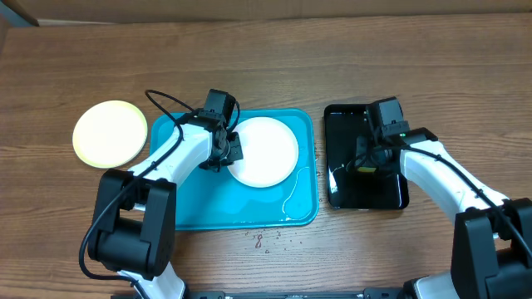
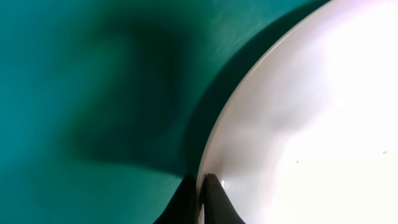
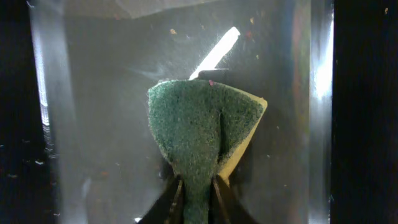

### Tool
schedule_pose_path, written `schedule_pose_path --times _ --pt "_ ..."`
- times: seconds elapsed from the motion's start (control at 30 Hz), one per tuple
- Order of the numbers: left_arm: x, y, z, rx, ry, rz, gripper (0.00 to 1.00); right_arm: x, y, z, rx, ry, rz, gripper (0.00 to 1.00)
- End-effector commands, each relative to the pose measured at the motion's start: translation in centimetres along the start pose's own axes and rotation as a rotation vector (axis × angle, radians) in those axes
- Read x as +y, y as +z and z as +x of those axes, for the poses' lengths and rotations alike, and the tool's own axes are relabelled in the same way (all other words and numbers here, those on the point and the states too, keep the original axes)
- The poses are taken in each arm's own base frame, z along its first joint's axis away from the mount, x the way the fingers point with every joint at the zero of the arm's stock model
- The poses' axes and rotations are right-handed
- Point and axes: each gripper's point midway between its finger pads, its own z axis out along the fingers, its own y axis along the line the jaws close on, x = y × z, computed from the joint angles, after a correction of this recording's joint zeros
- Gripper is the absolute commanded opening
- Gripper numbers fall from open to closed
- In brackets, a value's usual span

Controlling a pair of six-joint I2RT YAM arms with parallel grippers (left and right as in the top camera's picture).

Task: Clean dirty plates on tray and stack at the side
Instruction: 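Return the sponge to the black tray with right gripper, then lift the white plate and stack it on the yellow plate at left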

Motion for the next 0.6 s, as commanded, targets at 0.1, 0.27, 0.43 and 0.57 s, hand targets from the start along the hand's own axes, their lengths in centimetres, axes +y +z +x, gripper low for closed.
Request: schedule_pose_path --times 0.1,0.27,0.43,0.57 --pt "2.3 -5.0 -2.2 -0.140 0.036 -0.142 0.04 -0.6 0.3 0.0 -0.014 -0.005 0.026 0.63" --pt "3.5 -9.0 -2.7 -0.211 0.035 -0.193 0.04 -0.6 0.3 0.1 -0.011 -0.005 0.026 1.00" --pt "3.6 -12.0 -2.4 -0.284 0.063 -0.219 0.04 -0.6 0.3 0.1 -0.010 -0.005 0.022 1.00" --pt "2.7 -14.6 -2.1 -0.378 0.116 -0.262 0.04 -0.5 0.3 0.0 -0.012 -0.005 0.021 1.00"
